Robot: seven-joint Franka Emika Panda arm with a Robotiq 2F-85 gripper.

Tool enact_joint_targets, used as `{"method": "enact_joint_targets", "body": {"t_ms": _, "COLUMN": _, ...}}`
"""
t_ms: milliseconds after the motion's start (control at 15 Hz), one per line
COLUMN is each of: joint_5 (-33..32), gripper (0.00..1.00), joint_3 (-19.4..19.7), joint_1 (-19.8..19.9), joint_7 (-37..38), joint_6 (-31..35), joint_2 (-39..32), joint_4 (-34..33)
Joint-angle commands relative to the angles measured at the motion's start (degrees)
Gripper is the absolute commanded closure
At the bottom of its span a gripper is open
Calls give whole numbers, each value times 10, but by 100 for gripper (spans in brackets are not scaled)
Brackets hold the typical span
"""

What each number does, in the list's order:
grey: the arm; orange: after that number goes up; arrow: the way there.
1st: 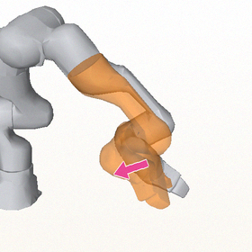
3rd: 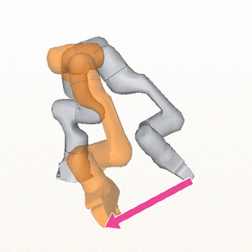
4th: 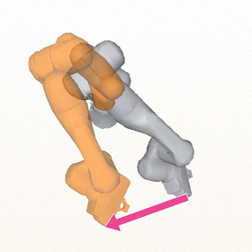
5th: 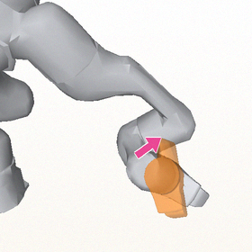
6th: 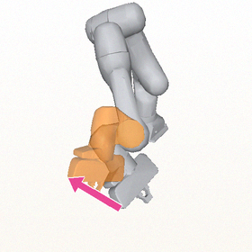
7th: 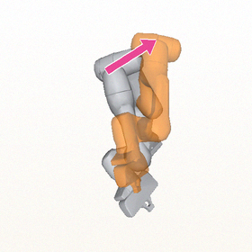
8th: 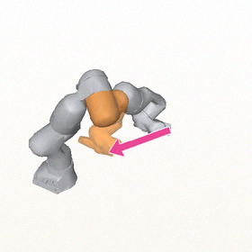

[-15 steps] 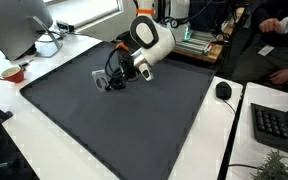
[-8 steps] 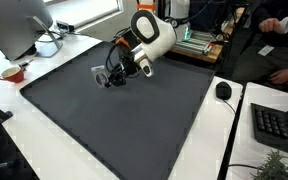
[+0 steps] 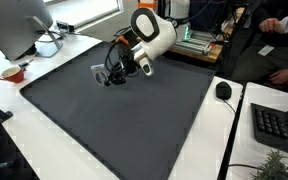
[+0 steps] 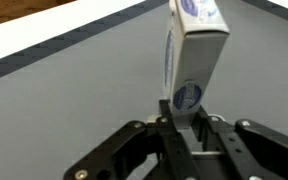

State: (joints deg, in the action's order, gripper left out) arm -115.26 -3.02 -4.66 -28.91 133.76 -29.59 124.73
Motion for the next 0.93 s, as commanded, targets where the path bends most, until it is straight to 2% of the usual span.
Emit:
{"method": "enact_joint_targets", "body": {"t_ms": 0, "joint_5": 2, "gripper": 94, "joint_3": -1, "joint_1": 1, "joint_7": -1, "joint_6": -1, "joint_2": 1, "joint_4": 0}}
{"method": "enact_joint_targets", "body": {"t_ms": 67, "joint_5": 2, "gripper": 76, "joint_3": -1, "joint_1": 1, "joint_7": -1, "joint_6": -1, "joint_2": 0, "joint_4": 0}}
{"method": "enact_joint_targets", "body": {"t_ms": 800, "joint_5": 2, "gripper": 76, "joint_3": -1, "joint_1": 0, "joint_7": -1, "joint_6": -1, "joint_2": -1, "joint_4": 0}}
{"method": "enact_joint_targets", "body": {"t_ms": 867, "joint_5": 3, "gripper": 94, "joint_3": -1, "joint_1": 0, "joint_7": -4, "joint_6": -1, "joint_2": -2, "joint_4": -1}}
